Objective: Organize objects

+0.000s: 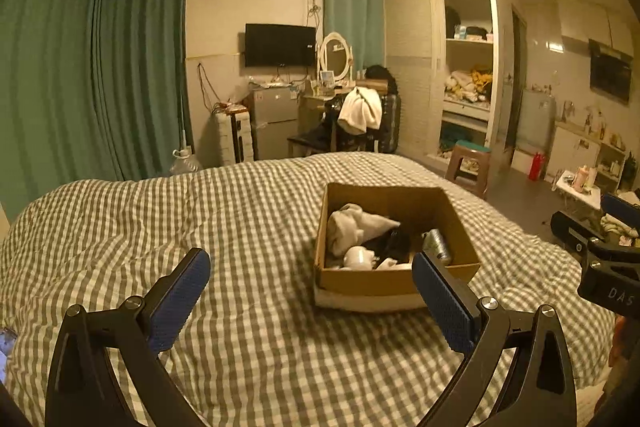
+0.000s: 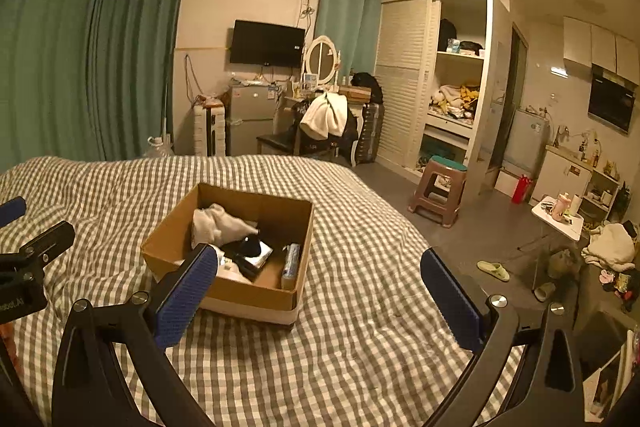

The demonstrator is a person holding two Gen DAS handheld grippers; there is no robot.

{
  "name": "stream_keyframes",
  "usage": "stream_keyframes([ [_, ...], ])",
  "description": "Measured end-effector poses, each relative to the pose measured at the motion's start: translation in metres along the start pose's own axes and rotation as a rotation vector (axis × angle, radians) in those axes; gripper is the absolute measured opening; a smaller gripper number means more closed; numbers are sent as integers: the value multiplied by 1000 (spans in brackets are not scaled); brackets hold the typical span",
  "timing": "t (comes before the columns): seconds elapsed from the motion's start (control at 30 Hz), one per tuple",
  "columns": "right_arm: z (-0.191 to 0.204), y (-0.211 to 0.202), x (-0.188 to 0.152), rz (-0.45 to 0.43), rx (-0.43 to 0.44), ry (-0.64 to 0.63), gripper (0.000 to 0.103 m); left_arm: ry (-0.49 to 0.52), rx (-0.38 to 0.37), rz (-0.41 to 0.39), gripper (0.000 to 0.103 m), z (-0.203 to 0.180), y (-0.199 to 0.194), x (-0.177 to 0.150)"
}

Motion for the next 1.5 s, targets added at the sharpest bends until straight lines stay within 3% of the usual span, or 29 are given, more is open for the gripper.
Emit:
stream_keyframes([
  [1.5, 24, 19, -22, 55, 32, -18, 102, 12, 21, 11, 103, 4, 8, -13],
])
Point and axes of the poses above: each gripper's, at about its wrist camera, not at the fingertips, and y roughly the way its jaws point, z to its left, x to its top, the point moved 10 cm from there along y, roughly the way its jaws point, and after that the axes turned 3 degrees about -z, right-handed, at the moved point
